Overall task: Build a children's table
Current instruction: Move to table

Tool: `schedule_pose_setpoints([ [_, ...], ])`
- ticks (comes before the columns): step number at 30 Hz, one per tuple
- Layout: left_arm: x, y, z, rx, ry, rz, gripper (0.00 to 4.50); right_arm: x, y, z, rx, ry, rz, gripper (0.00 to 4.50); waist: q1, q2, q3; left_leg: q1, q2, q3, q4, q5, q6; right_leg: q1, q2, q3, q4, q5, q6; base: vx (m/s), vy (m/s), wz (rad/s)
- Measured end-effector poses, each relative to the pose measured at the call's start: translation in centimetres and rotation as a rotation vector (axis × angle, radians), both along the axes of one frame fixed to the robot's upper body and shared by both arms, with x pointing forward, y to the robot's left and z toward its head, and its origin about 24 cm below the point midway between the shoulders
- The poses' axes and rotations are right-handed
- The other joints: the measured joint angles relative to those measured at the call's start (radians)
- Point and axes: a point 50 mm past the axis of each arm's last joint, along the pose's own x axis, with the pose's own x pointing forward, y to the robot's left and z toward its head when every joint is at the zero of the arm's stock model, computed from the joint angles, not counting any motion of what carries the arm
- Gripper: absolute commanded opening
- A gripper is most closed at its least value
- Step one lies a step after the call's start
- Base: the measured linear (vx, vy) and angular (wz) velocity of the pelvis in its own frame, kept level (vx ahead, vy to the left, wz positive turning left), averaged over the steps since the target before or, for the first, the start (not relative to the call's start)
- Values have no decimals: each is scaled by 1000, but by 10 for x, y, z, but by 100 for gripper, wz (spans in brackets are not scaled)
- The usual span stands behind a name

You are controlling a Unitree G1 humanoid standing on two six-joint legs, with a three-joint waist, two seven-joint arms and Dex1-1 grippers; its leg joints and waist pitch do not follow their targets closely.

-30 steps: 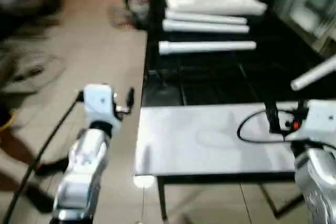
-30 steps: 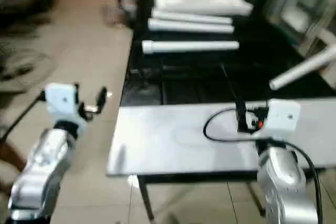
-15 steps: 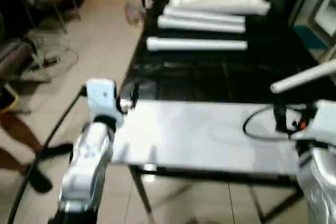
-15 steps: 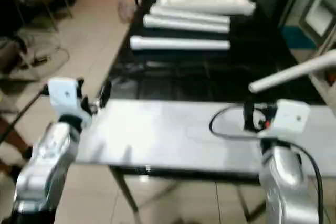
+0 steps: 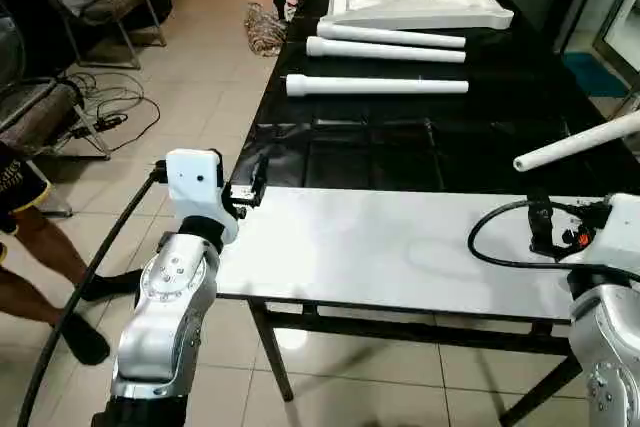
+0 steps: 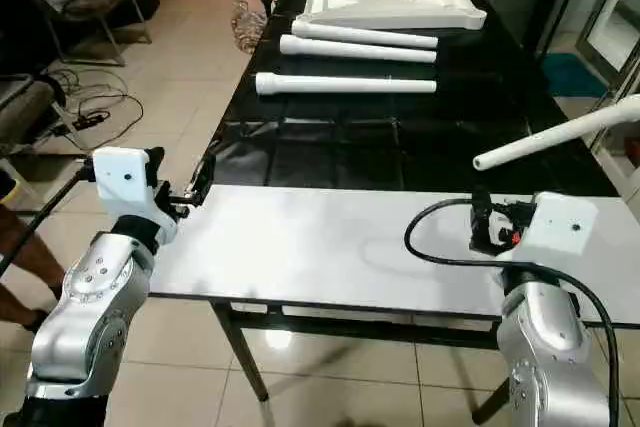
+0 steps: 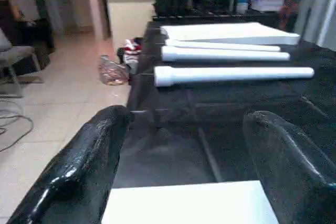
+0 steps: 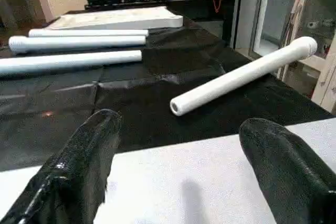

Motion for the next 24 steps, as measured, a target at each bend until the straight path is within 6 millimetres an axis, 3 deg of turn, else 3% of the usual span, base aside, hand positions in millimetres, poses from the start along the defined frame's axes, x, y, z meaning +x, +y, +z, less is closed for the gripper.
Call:
schedule_pose_setpoints([
  [2,0,1,0,0,1,0,396,0,2,-1,2,2,7,401,-5,-2,2,29,8,31,-14,-9,-1,5,-6,1,0,-4,-1,29,28,-50],
  [3,0,1,0,1,0,-3,396,0,2,-1,3,3,8,401,-9,-5,5,51,12,54,-23,-16,-4,8,-23,-12,7,-10,-1,46,25,-56],
  [4,0,1,0,1,-1,-6,396,0,2,-1,2,3,6,401,-16,-9,8,67,13,67,-29,-22,-7,9,-39,-27,16,-17,-5,68,5,-66],
  [5,0,1,0,1,-2,-8,396,0,1,-1,0,5,3,401,-23,-14,11,81,13,74,-32,-29,-15,10,-51,-38,22,-21,-6,90,-29,-64],
  [6,0,1,0,-2,0,-10,396,0,1,-2,0,9,-1,401,-36,-18,13,92,13,71,-35,-42,-21,19,-47,-36,20,-21,-7,90,-29,-64],
  [7,1,-2,0,-7,0,-19,396,-1,-1,-2,-2,9,-6,401,-38,-20,12,87,9,61,-29,-51,-17,24,-41,-28,17,-22,-9,156,-39,-51],
  [8,2,-8,1,-16,-2,-41,396,-2,-5,-3,-8,16,-22,401,-37,-15,11,79,4,32,-1,-66,10,27,-23,-12,14,-24,-13,188,-31,-42],
  [9,3,-12,3,-17,-8,-59,396,-3,-10,-5,-10,25,-40,401,-32,-10,11,57,-3,-9,51,-67,21,36,-10,1,9,-25,-16,188,-31,-42],
  [10,3,-13,4,-17,-13,-67,396,-4,-12,-6,-9,31,-51,401,-32,-9,9,13,-14,-53,115,-65,22,52,-7,4,0,-25,-22,156,-7,-37],
  [11,4,-13,5,-16,-17,-69,396,-4,-13,-6,-9,30,-52,401,-33,-9,9,-21,-14,-70,119,-60,16,61,-8,2,-1,-32,-21,118,18,-15],
  [12,4,-13,5,-16,-18,-70,396,-4,-13,-5,-10,28,-53,401,-34,2,5,-52,-3,-75,66,-43,12,73,-3,-11,-1,-44,-17,118,18,-15],
  [13,4,-13,5,-16,-18,-70,396,-4,-13,-4,-11,24,-53,401,-35,21,4,-57,17,-76,-1,-29,14,85,9,-27,0,-58,-9,116,47,5],
  [14,3,-12,4,-12,-14,-67,396,-3,-12,-5,-8,22,-51,401,-35,37,9,-53,36,-84,-4,25,-5,94,13,-39,4,-70,-2,134,123,-7],
  [15,2,-6,2,1,-5,-47,396,-1,-8,-5,2,18,-36,401,-53,45,9,-46,40,-90,-4,61,-27,106,4,-57,6,-84,5,134,123,-7],
  [16,2,-3,2,7,-8,-35,396,0,-3,-6,9,18,-19,401,-64,43,7,-40,29,-91,-5,58,-23,102,-10,-59,28,-99,-17,151,142,-8],
  [17,3,1,3,12,-9,-21,396,0,-1,-6,11,20,-10,401,-75,29,10,-38,17,-91,-5,53,-18,96,-21,-57,46,-107,-24,165,71,10],
  [18,3,3,2,14,-5,-10,396,1,-2,-5,7,16,-13,401,-85,19,8,-38,5,-90,-6,52,-4,75,-36,-55,74,-103,-16,165,71,10],
  [19,3,3,1,16,-2,-8,396,1,-2,-4,4,10,-14,401,-89,16,6,-38,-1,-88,-4,50,1,59,-47,-49,77,-92,4,143,18,9],
  [20,3,3,2,16,-4,-9,396,1,-2,-4,2,6,-14,401,-86,8,1,-43,-10,-88,3,49,3,40,-58,-27,64,-82,36,99,-3,-3],
  [21,4,-1,3,7,-9,-17,396,1,-5,-3,-5,6,-21,401,-68,6,-7,-70,-19,-94,22,48,6,32,-61,-20,76,-86,50,99,-3,-3],
  [22,5,-8,3,0,-10,-40,396,0,-8,-4,-6,13,-32,401,-50,7,-8,-76,-20,-92,23,52,11,27,-59,-17,76,-85,51,53,-27,-10],
  [24,5,-13,4,2,-11,-57,396,-1,-12,-3,-12,13,-46,401,-18,9,-9,-73,-17,-85,-2,52,-3,21,-57,-18,68,-79,51,0,0,0],
])
